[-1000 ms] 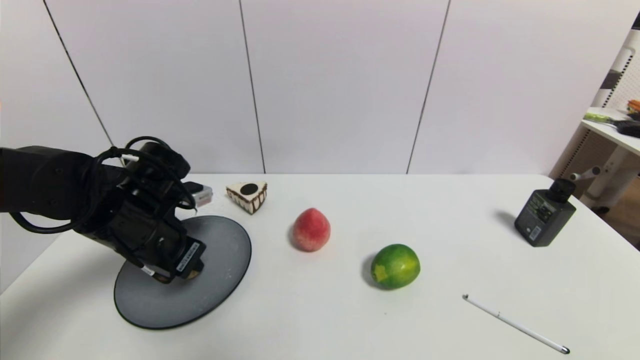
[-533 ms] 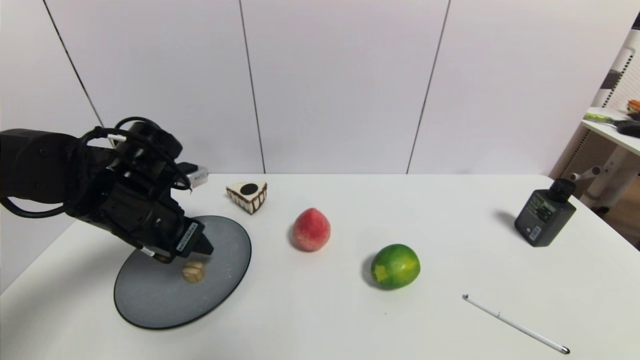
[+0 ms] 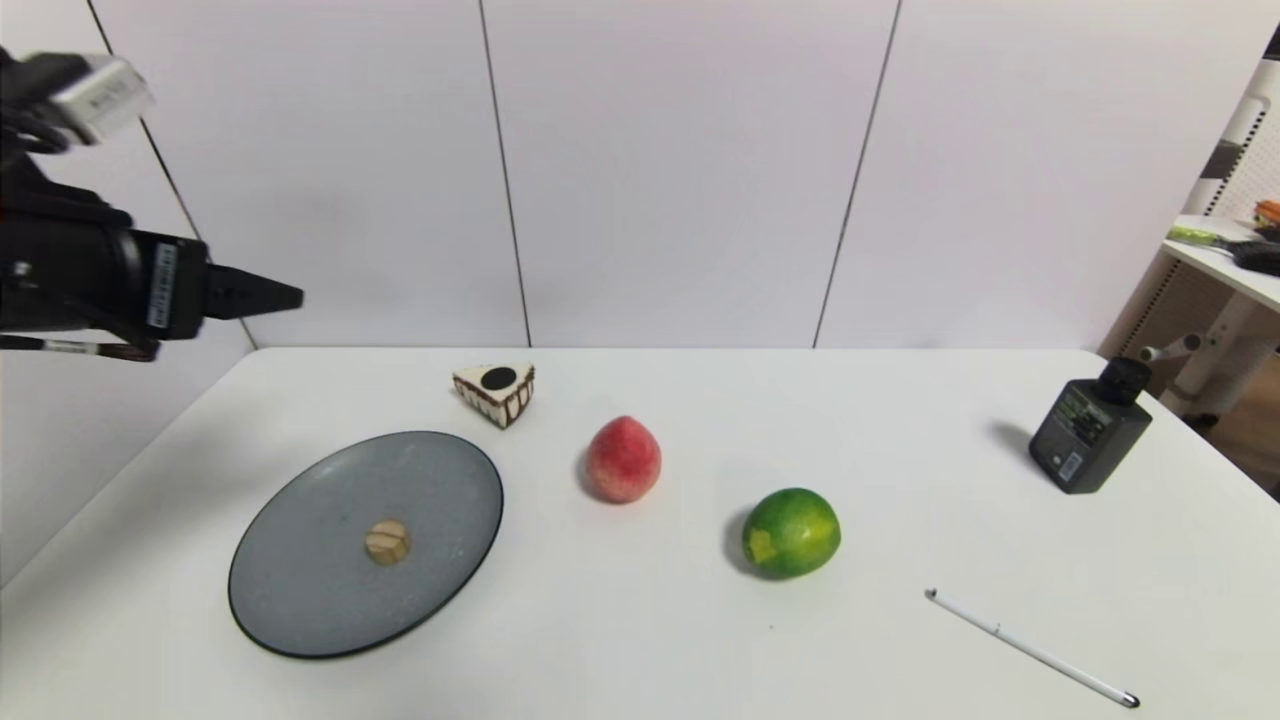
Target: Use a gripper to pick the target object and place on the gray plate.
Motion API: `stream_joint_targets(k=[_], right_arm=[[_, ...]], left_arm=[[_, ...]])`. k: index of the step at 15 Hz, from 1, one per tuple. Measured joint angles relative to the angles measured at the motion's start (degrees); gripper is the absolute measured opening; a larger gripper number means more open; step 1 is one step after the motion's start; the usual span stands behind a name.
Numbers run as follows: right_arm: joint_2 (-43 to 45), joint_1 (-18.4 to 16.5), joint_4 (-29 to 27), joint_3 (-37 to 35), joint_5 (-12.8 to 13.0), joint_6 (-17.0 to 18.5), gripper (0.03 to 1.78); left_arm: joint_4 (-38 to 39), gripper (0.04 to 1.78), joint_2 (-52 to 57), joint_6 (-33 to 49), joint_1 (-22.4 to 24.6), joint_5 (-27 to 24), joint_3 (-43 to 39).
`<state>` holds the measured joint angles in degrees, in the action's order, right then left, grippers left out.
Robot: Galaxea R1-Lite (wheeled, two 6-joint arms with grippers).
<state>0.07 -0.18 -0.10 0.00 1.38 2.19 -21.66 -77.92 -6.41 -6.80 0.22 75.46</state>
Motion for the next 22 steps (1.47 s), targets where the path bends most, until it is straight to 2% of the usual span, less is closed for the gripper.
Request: stream_joint_targets(k=[2, 4, 11, 15, 19, 22], right_arm=[[0.0, 0.0, 0.0, 0.0, 0.02, 0.0, 1.71], [0.0, 0.0, 0.0, 0.0, -0.01, 0.0, 1.71], [0.0, 0.0, -0.01, 0.0, 0.02, 0.0, 1.71], [0.0, 0.0, 0.02, 0.0, -0.01, 0.01, 1.71], [-0.02, 0.0, 0.02, 0.0, -0.04, 0.0, 1.71], [0.0, 0.0, 0.0, 0.0, -0.01, 0.0, 1.71]], left_arm=[[0.41, 1.58, 7.28, 0.38, 2.32, 0.07, -3.3], [0.52, 1.61, 14.62, 0.33, 3.5, 0.11, -10.63], [2.46, 1.66, 51.49, -0.17, 4.72, 0.09, -45.14], [3.73, 1.67, 69.72, -0.45, 6.29, -0.22, -61.57], [17.35, 1.69, 76.5, 1.27, 6.75, -0.71, -72.77], [19.47, 1.69, 77.74, 6.44, 6.8, -0.22, -74.39]])
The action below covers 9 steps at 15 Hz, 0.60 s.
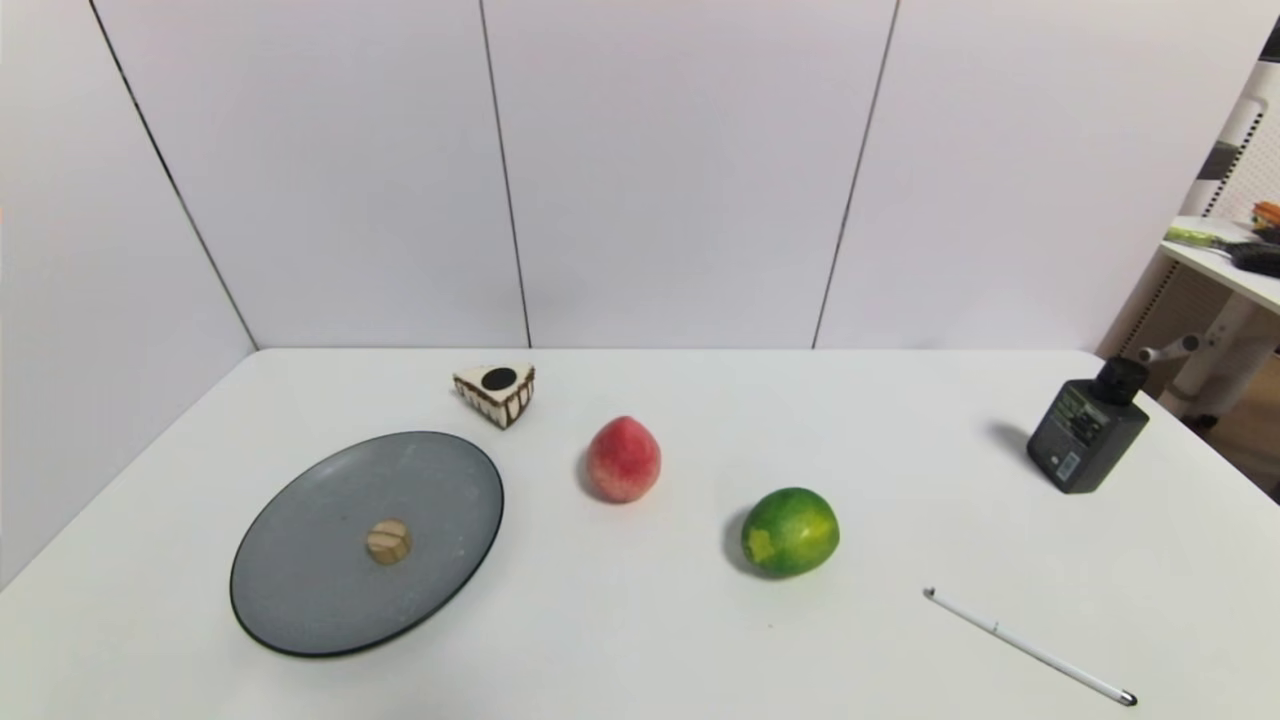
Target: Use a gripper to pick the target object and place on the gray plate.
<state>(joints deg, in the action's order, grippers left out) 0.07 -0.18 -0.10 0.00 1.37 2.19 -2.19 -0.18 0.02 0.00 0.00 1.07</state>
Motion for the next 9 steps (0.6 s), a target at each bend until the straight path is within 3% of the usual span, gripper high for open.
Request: stream_joint_targets(k=[9], right_arm=[[0.0, 0.0, 0.0, 0.0, 0.01, 0.0, 1.71]], left_arm=[[0.09, 1.69, 0.32, 1.18, 0.0, 0.33, -0.28]])
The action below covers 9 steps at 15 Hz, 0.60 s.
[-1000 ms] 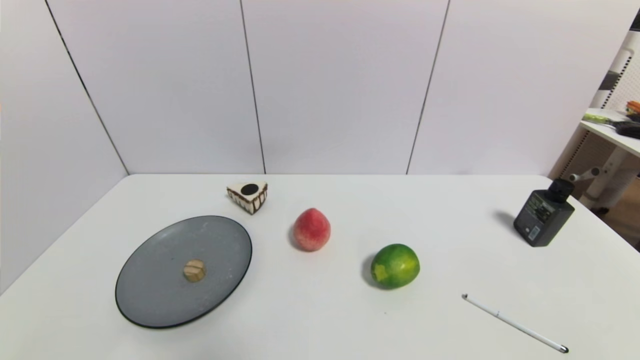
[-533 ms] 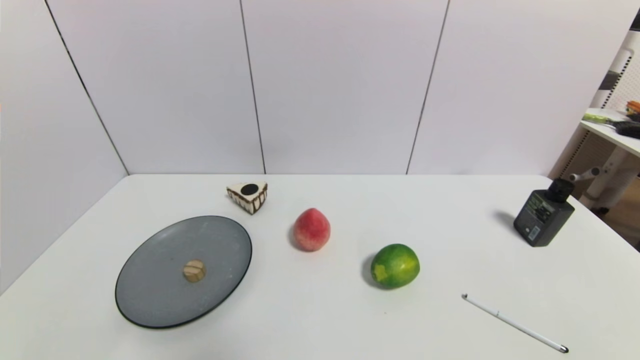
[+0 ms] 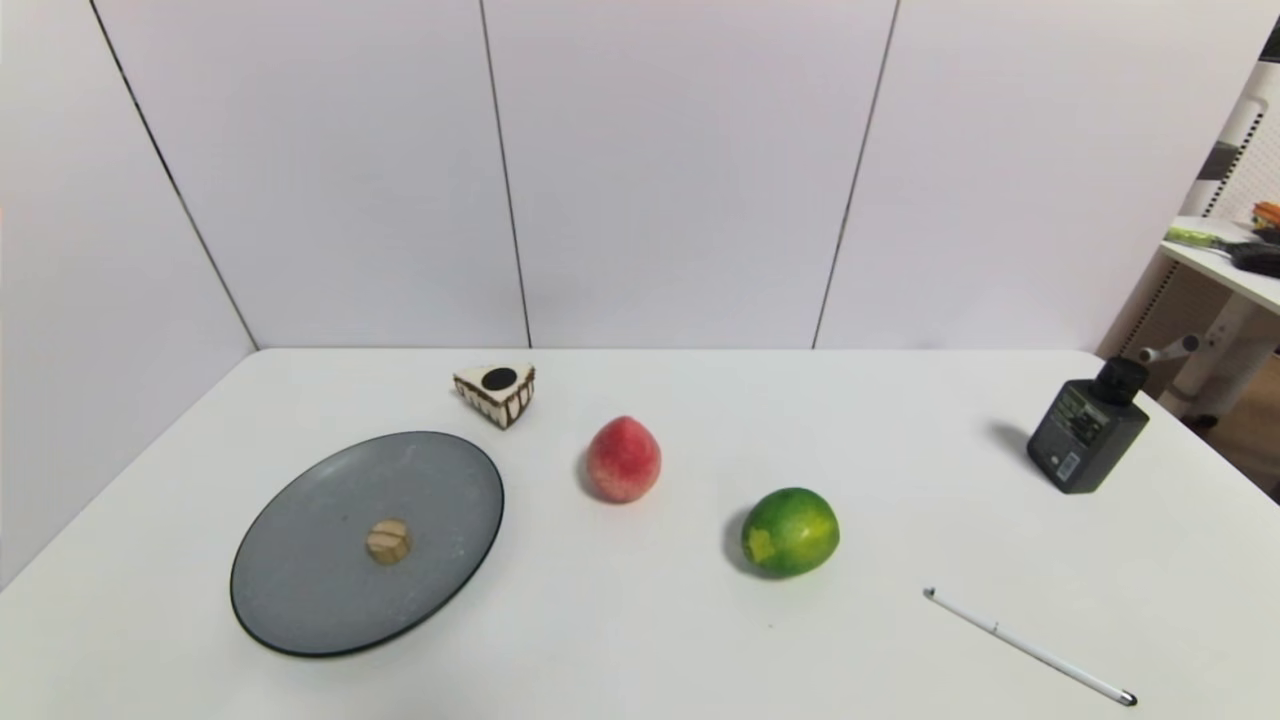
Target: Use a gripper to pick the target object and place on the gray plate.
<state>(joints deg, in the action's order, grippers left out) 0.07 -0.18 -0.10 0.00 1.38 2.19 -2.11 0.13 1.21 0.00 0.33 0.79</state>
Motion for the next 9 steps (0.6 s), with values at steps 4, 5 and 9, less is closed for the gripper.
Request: stream_joint_targets(k=[4, 5, 9], right_arm=[[0.0, 0.0, 0.02, 0.0, -0.01, 0.0, 1.71], [0.0, 0.0, 0.0, 0.0, -0.01, 0.0, 1.71], [0.0, 0.0, -0.01, 0.0, 0.02, 0.11, 1.71]], left_arm=[[0.02, 1.69, -0.02, -0.05, 0.0, 0.0, 0.0], [0.0, 1.69, -0.02, 0.0, 0.0, -0.02, 0.0], [0.0, 1.69, -0.02, -0.02, 0.0, 0.0, 0.0]])
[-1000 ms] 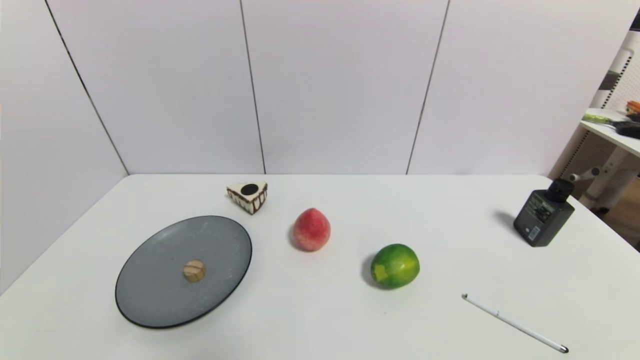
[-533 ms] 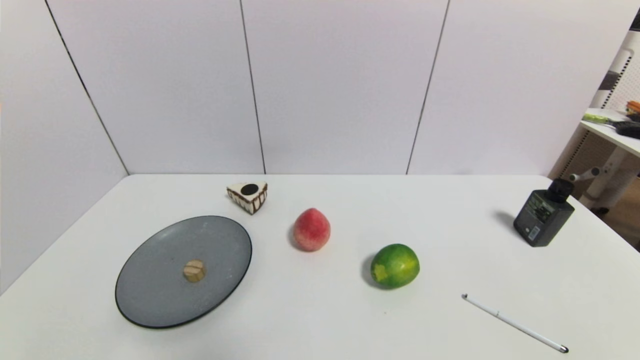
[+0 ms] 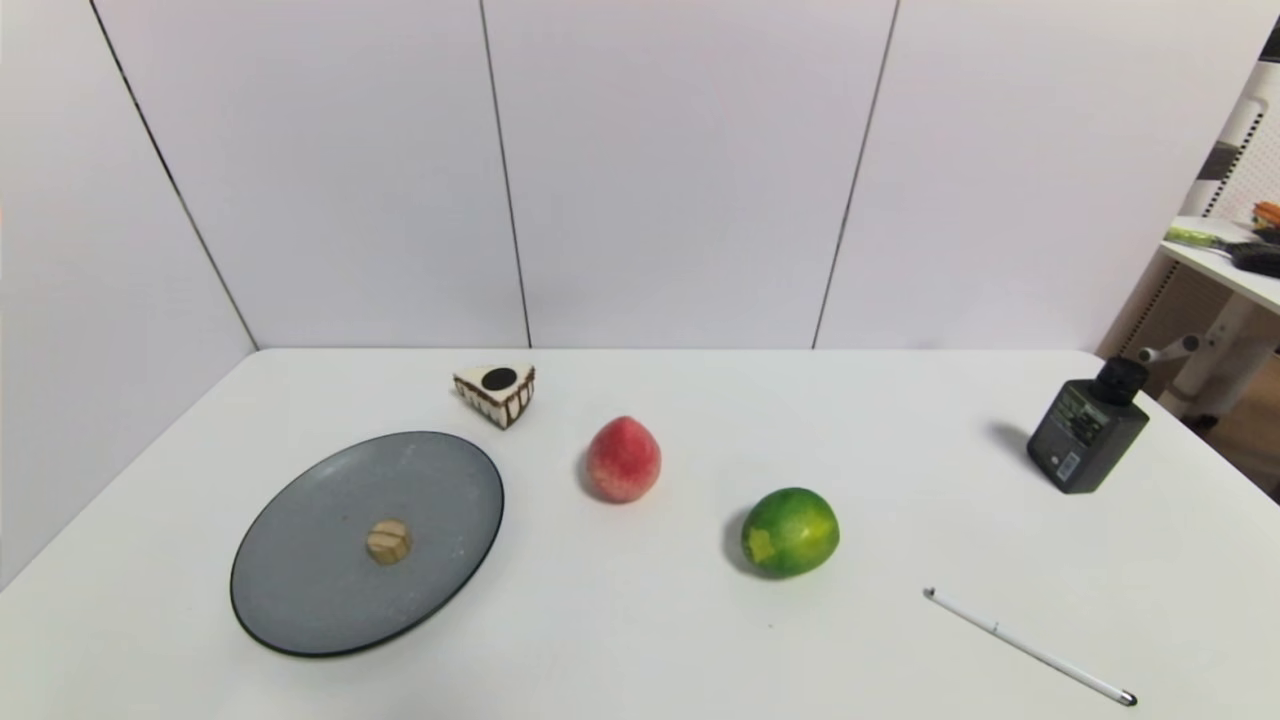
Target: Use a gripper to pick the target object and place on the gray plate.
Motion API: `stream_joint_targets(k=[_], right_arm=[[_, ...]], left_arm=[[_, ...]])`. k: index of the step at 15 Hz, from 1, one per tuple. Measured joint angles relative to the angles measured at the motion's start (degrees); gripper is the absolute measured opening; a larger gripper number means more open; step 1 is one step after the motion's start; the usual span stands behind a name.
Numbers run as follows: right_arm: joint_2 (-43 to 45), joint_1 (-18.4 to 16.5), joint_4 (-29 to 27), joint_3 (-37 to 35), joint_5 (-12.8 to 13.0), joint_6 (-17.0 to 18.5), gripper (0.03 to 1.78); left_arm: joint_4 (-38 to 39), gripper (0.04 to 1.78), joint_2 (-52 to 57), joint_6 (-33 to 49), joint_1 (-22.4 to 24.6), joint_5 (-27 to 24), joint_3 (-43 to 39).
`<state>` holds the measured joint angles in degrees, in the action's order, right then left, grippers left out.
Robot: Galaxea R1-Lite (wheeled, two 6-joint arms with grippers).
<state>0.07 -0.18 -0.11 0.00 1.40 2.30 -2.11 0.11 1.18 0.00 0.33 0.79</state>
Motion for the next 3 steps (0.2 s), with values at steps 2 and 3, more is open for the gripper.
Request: stream_joint_targets(k=[2, 3], right_arm=[[0.0, 0.0, 0.04, 0.0, 0.0, 0.01, 1.71], [0.0, 0.0, 0.01, 0.0, 0.0, 0.0, 1.71]], left_arm=[[0.0, 1.69, 0.0, 0.02, 0.0, 0.0, 0.0], [0.0, 1.69, 0.0, 0.0, 0.0, -0.02, 0.0]])
